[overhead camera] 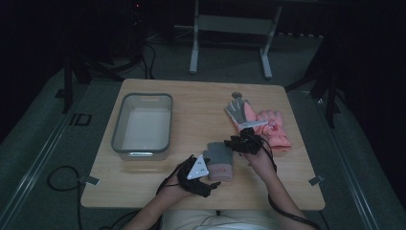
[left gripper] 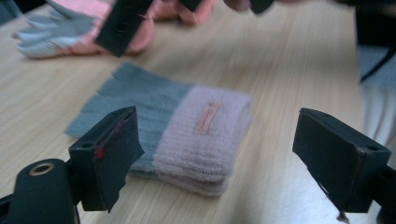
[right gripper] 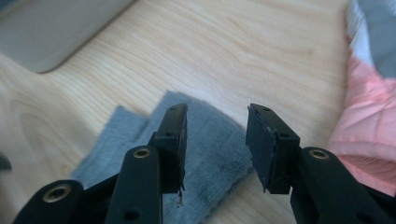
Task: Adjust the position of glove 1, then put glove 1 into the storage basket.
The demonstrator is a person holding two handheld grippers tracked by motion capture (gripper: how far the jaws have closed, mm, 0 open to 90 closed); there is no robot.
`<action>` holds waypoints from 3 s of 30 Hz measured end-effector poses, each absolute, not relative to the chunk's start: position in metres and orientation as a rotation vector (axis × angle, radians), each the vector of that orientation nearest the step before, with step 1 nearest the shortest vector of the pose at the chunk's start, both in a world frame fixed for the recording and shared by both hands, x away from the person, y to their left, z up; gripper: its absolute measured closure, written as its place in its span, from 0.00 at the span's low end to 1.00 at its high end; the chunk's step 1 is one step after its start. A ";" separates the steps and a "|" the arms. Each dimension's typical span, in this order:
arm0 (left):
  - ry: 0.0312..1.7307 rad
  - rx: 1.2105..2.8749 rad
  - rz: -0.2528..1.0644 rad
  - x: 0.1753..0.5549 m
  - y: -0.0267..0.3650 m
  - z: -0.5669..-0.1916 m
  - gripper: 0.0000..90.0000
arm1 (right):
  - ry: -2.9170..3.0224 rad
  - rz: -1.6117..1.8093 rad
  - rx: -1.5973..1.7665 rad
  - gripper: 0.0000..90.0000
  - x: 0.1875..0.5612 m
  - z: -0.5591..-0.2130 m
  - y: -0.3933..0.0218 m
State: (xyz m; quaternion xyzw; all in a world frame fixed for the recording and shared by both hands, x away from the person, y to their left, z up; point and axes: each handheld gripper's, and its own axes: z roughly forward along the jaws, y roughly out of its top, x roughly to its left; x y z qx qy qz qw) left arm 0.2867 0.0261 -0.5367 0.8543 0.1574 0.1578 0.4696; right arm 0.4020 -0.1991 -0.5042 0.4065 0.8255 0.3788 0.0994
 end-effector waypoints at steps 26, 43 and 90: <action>0.138 2.357 0.689 0.288 -0.003 -0.557 0.60 | 2.506 1.020 1.338 0.67 0.411 -0.544 -0.194; 0.280 2.350 0.511 0.301 0.017 -0.537 0.78 | 2.571 1.176 1.247 0.86 0.401 -0.516 -0.185; 0.349 2.433 0.724 0.326 0.124 -0.405 0.78 | 2.484 1.312 0.974 0.86 0.433 -0.387 -0.062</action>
